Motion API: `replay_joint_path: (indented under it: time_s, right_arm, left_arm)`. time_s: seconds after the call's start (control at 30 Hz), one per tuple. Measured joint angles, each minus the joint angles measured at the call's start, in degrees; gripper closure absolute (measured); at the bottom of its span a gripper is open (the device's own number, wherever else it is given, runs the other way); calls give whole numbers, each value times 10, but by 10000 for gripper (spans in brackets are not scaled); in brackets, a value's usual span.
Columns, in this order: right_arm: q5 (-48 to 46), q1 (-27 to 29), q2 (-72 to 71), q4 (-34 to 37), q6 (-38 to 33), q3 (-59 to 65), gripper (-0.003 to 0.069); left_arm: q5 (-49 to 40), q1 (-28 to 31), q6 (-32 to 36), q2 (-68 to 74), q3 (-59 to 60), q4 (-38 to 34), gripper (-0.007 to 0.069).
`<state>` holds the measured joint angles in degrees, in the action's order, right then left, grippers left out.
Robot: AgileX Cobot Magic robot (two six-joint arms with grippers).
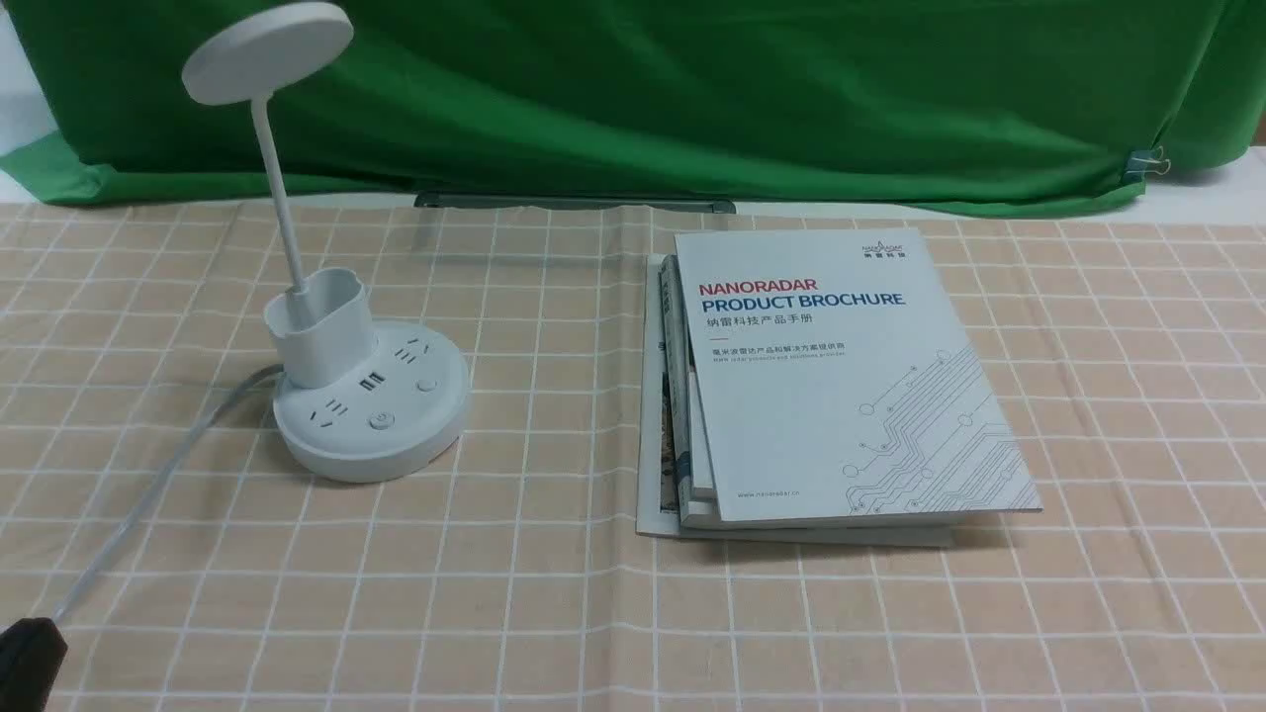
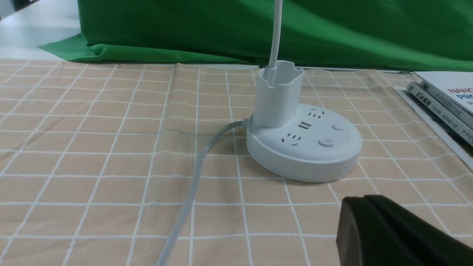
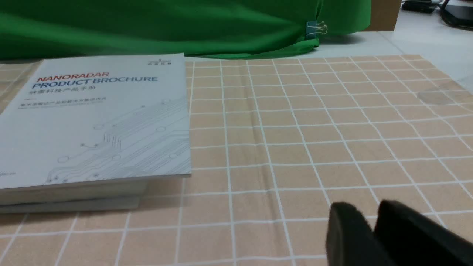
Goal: Turn on the table lamp on the light coffee tablecloth with your hand.
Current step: 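Press the power button on the lamp base to turn the lamp on with the left gripper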
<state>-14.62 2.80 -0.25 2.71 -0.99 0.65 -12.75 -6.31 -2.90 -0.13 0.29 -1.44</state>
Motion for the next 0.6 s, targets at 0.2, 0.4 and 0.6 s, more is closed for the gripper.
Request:
replay_joint_path:
  time_s: [0.2,0.4,0.6]
  right_arm:
    - [0,0,0,0,0,0,466]
    - [0,0,0,0,0,0,456]
    - [0,0,0,0,0,0,438]
  left_arm:
    - [0,0,0,0,0,0,623]
    - [0,0,0,0,0,0,623]
    - [0,0,0,0,0,0,623]
